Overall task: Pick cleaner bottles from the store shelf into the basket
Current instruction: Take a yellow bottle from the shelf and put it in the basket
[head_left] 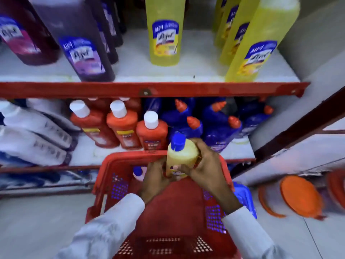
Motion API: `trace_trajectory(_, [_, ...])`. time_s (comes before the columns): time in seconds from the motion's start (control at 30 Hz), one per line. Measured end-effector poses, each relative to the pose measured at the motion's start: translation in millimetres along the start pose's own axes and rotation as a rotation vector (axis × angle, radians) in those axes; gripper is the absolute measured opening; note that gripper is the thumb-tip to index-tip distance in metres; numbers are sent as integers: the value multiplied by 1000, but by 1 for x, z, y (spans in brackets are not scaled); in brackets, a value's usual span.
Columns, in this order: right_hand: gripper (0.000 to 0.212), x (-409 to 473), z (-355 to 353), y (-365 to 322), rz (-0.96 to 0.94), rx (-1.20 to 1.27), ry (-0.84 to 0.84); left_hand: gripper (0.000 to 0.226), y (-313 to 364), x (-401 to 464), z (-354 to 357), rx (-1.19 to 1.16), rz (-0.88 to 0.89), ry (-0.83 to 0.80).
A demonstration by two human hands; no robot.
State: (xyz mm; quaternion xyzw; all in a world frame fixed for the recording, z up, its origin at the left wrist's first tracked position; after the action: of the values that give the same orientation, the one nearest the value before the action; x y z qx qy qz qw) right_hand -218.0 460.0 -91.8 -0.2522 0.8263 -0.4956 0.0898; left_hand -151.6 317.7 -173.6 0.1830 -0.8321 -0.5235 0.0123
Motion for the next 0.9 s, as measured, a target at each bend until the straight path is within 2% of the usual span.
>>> trace_trajectory(0.17, [56,-8,40,73,138,-72,-54,29,-74,10,47,132,-186,22])
trace_trajectory(0.27, [49,-14,61,102,207,-112,-96,15,-102,14,64,122,-255,38])
trace_trajectory(0.4, [37,-17,80,128,270,-118,-124,20,-118,14,78,97,-360,27])
trace_trajectory(0.53, [40,-12,88,138,297,-160,-194,13,-113,12,79,66,-307,94])
trace_trajectory(0.73, [50,-1,69,127,281,-142,-239,40,-65,9,50,117,-220,102])
trace_trajectory(0.83, [42,9,43,95,168,-119,-206,45,-18,-3,22,145,-70,203])
trace_trajectory(0.9, [34,19,12,63,35,-142,-94,46,25,-10,1,192,126,264])
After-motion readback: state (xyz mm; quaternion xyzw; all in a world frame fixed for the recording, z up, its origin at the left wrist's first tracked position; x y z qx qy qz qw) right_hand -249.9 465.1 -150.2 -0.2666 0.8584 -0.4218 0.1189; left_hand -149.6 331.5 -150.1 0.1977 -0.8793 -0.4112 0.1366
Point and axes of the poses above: each hand's wrist, its own x-axis towards the middle knuckle, its own z-axis out of the palm, y = z × x, the point moved 6 cm from there along x, towards the middle knuckle, and after that the axes turned 5 degrees about -z, right-handed, at the moved point
